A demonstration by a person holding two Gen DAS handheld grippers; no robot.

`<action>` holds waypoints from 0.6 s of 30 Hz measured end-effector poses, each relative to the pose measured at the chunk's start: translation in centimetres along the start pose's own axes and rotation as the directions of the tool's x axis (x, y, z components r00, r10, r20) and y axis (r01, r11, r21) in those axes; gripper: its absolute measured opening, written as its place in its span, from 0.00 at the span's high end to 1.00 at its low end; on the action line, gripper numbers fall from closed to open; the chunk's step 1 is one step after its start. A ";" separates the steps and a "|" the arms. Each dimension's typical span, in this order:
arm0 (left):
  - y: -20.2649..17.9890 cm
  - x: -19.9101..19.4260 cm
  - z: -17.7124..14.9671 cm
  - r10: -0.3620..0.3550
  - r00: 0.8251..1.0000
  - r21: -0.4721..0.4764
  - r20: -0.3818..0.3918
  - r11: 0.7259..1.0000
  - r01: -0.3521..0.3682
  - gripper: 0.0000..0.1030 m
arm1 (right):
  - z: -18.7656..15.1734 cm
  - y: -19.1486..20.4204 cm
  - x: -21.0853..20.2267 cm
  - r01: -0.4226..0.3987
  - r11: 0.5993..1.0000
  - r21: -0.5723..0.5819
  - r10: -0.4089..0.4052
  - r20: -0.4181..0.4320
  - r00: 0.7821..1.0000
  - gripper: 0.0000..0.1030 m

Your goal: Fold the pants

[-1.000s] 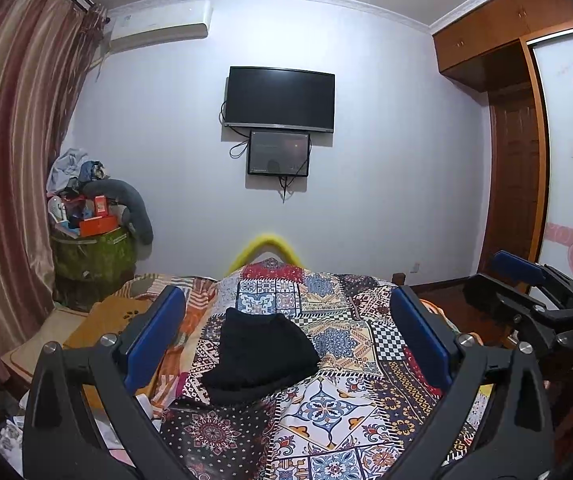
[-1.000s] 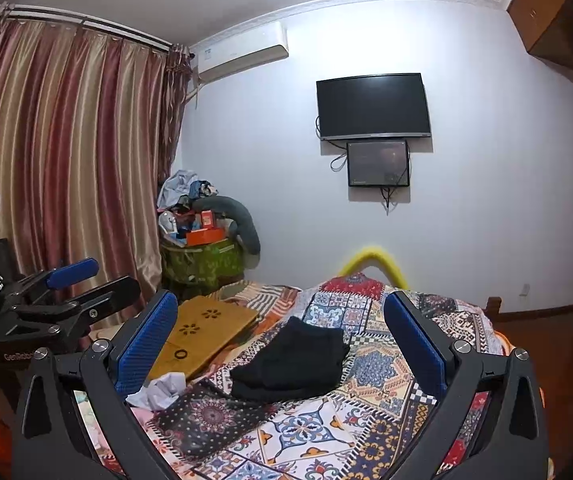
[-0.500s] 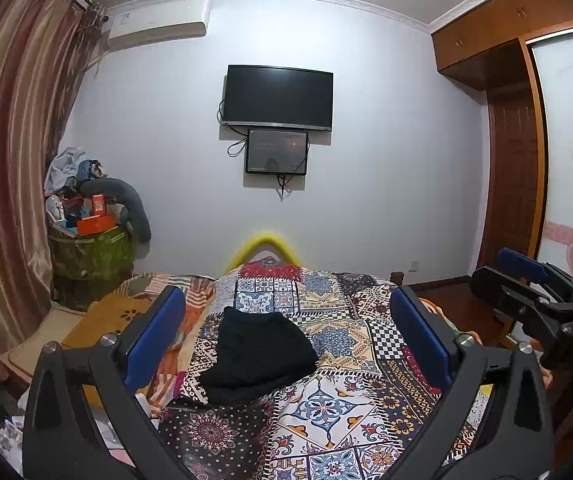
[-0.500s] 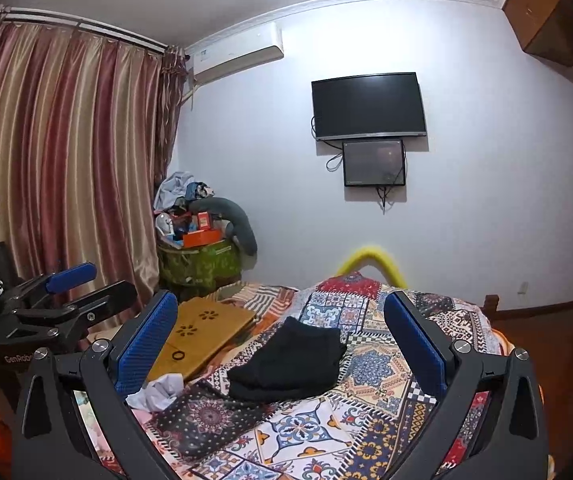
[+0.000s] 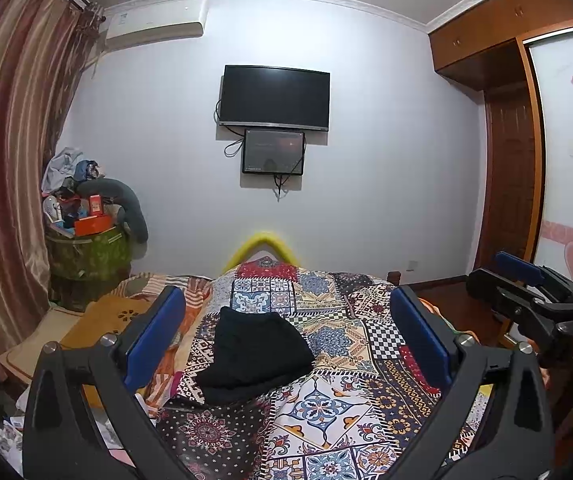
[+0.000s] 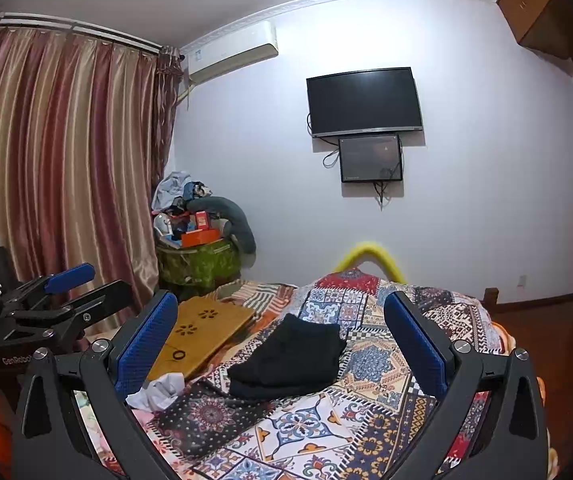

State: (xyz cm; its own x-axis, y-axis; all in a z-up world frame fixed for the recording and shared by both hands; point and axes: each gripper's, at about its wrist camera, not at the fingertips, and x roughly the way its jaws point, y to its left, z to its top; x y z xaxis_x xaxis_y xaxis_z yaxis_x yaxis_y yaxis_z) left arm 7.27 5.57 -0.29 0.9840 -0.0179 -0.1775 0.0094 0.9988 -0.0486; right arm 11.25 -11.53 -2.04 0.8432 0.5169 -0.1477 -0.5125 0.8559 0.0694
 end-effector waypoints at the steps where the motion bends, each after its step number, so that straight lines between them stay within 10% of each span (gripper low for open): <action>1: 0.0 0.0 0.0 -0.001 1.000 0.002 0.000 1.000 0.001 0.00 | 0.0 0.0 0.0 0.000 1.000 -0.001 0.000 0.000 1.000 0.00; 18: -0.4 -0.2 0.1 -0.003 1.000 0.010 0.003 1.000 0.003 0.00 | 0.1 0.1 0.0 -0.002 1.000 0.006 0.003 -0.004 1.000 0.00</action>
State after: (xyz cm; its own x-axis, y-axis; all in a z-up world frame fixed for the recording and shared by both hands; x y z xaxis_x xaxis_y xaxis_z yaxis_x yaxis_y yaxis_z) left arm 7.09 5.20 -0.16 0.9844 -0.0212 -0.1746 0.0145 0.9991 -0.0392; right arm 11.26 -11.46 -1.98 0.8413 0.5189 -0.1514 -0.5135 0.8547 0.0761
